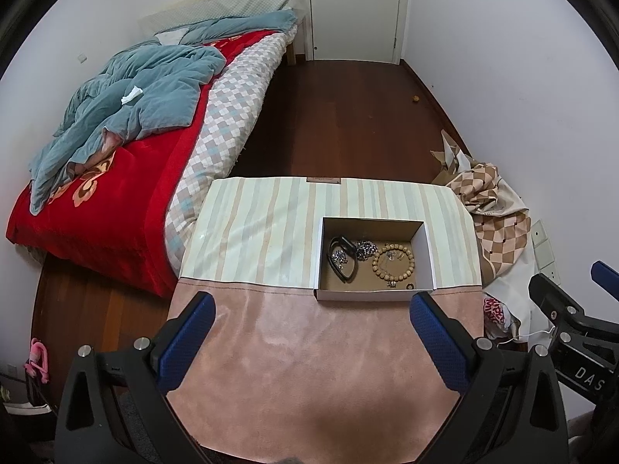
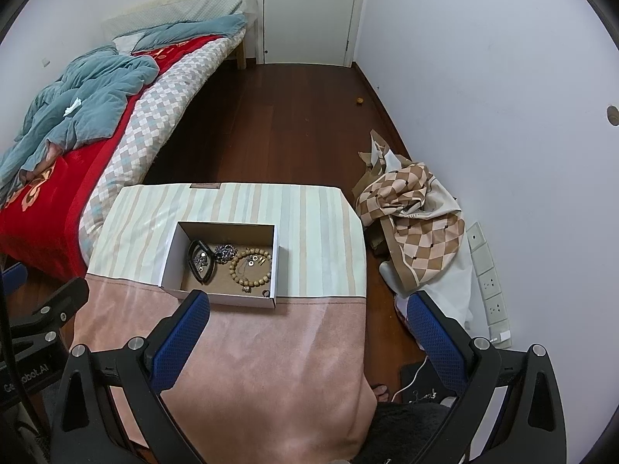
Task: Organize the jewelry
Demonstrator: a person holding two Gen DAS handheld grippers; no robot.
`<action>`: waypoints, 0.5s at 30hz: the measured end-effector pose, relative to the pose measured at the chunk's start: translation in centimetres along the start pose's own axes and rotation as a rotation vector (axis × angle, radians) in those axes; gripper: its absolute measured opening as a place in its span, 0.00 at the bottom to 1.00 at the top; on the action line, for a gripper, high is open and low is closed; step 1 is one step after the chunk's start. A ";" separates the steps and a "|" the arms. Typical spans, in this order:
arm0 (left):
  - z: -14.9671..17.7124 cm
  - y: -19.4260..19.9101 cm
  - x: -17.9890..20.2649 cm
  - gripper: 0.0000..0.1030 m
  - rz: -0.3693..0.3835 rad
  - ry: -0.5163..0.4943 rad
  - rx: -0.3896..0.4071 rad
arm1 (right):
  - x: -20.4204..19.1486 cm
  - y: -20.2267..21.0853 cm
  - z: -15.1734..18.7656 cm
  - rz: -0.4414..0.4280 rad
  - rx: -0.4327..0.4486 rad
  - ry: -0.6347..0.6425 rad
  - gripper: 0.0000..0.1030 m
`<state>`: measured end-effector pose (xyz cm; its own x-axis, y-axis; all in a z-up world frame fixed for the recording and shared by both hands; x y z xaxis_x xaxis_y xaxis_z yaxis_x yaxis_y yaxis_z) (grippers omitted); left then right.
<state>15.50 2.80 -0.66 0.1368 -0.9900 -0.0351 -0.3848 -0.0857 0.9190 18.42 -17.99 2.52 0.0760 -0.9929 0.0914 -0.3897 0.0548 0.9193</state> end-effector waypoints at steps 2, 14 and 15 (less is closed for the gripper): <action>0.1 0.0 -0.1 1.00 -0.001 0.002 0.000 | 0.0 0.1 0.1 -0.001 0.001 0.001 1.00; 0.4 0.2 -0.1 0.99 0.000 0.002 0.006 | 0.4 0.5 0.4 0.000 0.010 -0.001 1.00; 0.4 0.2 -0.1 0.99 -0.001 0.002 0.008 | 0.4 0.5 0.4 -0.001 0.009 -0.001 1.00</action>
<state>15.07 2.80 -0.61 0.1385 -0.9897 -0.0350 -0.3919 -0.0872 0.9159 17.89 -18.35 2.88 0.0751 -0.9931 0.0899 -0.3982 0.0528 0.9158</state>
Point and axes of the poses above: each gripper's, at about its wrist camera, not at the fingertips, and y roughly against the way its jaws point, x to its right, z to its underside, the point moved 1 cm from there along -y, roughly the way its jaws point, and after that the axes turned 8 degrees about -x, right-handed, at the moved point
